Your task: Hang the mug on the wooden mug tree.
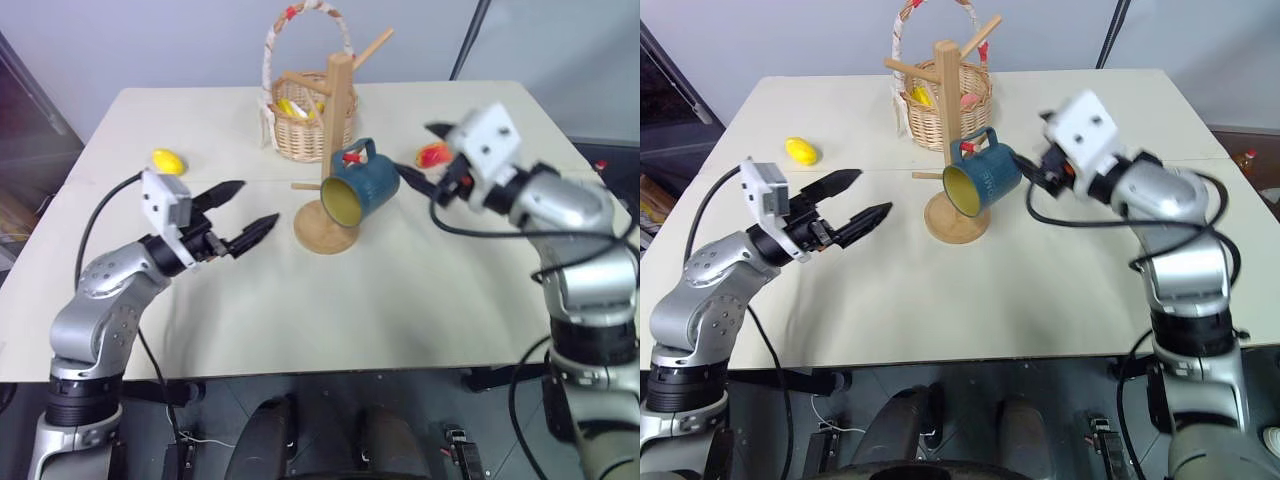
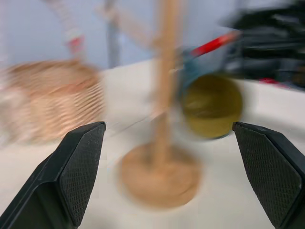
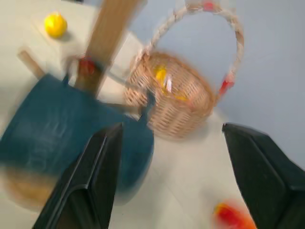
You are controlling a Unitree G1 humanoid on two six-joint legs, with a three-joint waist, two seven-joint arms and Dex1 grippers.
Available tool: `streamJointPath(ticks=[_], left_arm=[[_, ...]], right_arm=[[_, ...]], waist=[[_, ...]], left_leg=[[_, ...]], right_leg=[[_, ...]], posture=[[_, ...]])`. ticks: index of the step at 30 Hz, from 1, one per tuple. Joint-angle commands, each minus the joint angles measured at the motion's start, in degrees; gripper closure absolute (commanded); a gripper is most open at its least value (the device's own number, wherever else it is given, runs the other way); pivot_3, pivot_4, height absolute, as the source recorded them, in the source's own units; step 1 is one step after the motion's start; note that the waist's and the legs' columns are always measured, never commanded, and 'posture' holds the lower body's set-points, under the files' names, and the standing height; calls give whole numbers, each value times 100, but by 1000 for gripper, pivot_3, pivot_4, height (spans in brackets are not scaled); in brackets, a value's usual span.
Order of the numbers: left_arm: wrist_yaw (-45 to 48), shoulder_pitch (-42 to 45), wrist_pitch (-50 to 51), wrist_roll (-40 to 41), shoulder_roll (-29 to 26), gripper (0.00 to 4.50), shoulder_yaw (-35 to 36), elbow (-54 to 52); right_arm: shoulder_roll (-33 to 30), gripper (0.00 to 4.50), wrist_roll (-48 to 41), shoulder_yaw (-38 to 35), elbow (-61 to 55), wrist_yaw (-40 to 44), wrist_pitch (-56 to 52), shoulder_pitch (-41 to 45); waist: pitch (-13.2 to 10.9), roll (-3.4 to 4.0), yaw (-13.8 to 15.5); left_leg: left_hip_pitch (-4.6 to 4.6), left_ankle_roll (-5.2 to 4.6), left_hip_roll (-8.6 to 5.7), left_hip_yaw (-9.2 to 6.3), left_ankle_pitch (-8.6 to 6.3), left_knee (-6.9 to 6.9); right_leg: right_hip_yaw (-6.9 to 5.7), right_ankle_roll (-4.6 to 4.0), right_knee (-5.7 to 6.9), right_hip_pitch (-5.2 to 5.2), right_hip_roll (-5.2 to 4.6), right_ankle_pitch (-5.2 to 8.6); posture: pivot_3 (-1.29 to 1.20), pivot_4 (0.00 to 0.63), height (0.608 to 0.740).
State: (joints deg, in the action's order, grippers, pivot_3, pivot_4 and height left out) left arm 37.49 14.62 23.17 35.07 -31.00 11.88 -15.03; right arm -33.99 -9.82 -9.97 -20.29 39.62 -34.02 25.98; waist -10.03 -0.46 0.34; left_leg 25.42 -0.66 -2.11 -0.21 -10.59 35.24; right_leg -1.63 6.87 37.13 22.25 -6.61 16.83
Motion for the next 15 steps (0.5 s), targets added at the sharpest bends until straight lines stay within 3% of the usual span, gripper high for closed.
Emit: streamJointPath(ticks=[1,6,15], left_arm=[[-361,-266,-388,-314,189,0,335,352],[-938,-725,-843,-753,581,0,541,787],[-1275,-1172,-1163,-1039,779,0,682,985]], right_arm=[[392,1098,-465,-637,43,-121,561,-821],[1010,1098,-592,-728,800,-128,1696,-1837],[1178,1098,-747,-562,1660,-8,2542,-2017]], waist=[[0,0,0],[0,1,-4],[1,2,10]], left_leg=[[-1,0,0,1,0,0],[-4,0,0,1,0,-1],[-5,2,1,1,-1,0]], right_leg=[[1,0,0,-1,-4,0],[2,0,1,-1,-5,0],[2,-1,1,-2,-9,0]], posture=[[0,150,740],[0,150,740],[0,150,740]])
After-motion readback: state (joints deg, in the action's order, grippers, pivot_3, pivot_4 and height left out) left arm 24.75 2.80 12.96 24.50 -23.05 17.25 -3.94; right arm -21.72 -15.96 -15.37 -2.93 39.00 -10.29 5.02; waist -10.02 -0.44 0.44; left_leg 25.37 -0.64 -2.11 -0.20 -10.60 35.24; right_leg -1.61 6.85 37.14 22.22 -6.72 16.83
